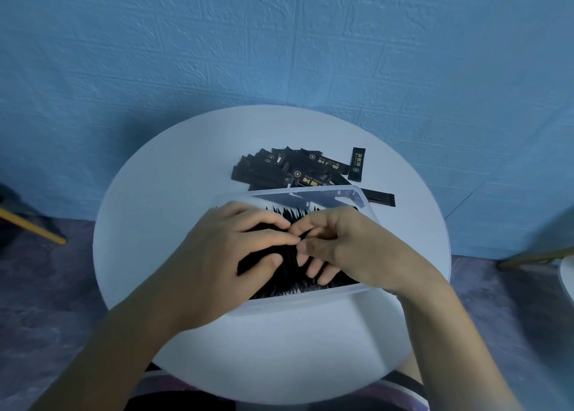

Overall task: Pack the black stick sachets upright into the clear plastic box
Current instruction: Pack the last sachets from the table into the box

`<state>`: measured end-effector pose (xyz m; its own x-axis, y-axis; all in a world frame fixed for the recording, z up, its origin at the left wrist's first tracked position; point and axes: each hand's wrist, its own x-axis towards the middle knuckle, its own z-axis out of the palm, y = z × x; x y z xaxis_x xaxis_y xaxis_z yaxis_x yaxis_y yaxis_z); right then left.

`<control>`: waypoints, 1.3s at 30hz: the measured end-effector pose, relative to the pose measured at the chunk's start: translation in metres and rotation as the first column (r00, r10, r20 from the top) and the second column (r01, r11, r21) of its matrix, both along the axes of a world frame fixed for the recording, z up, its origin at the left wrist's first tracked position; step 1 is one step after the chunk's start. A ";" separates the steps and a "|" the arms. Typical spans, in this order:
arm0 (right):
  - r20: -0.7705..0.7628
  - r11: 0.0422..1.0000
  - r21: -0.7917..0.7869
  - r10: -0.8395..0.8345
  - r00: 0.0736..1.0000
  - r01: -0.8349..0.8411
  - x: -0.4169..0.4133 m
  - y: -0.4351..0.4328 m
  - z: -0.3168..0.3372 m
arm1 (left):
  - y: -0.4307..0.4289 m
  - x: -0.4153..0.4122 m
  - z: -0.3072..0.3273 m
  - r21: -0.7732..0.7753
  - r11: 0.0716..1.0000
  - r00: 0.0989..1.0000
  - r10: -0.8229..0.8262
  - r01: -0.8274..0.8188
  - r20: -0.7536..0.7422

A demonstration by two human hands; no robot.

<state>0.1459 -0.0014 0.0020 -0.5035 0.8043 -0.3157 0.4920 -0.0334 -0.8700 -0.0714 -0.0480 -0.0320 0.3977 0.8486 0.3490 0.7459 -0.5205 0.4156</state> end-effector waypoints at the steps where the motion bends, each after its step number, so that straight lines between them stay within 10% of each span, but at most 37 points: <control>1: 0.006 1.000 0.007 0.015 1.000 -0.015 0.001 0.001 0.000 | 0.000 0.000 0.000 -0.005 1.000 1.000 0.003 -0.003 -0.004; 9: -0.014 0.999 0.049 0.004 1.000 -0.004 0.008 0.011 0.004 | 0.000 0.001 -0.003 -0.008 0.999 0.999 0.043 -0.043 -0.011; 15: -0.252 0.811 0.373 -0.379 0.890 0.451 0.036 0.063 0.000 | -0.002 -0.001 -0.003 -0.038 0.998 0.999 0.050 -0.050 0.004; 21: 0.280 0.810 0.509 -0.475 0.834 0.290 0.075 0.127 -0.046 | -0.002 0.001 -0.003 -0.047 0.997 0.998 0.060 -0.059 0.028; 27: 0.413 0.855 0.490 -0.400 0.818 0.170 0.089 0.122 -0.055 | -0.003 0.001 -0.002 -0.055 0.996 0.997 0.072 -0.070 0.037; 39: -0.007 0.818 0.352 -0.484 0.875 0.455 0.070 0.135 -0.052 | -0.002 0.001 -0.003 -0.060 0.995 0.996 0.076 -0.073 0.047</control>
<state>0.2159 0.1334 -0.0503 -0.0230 0.9997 -0.0088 0.5590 0.0056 -0.8292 -0.0706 -0.0502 -0.0347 0.3158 0.8947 0.3157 0.7595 -0.4378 0.4811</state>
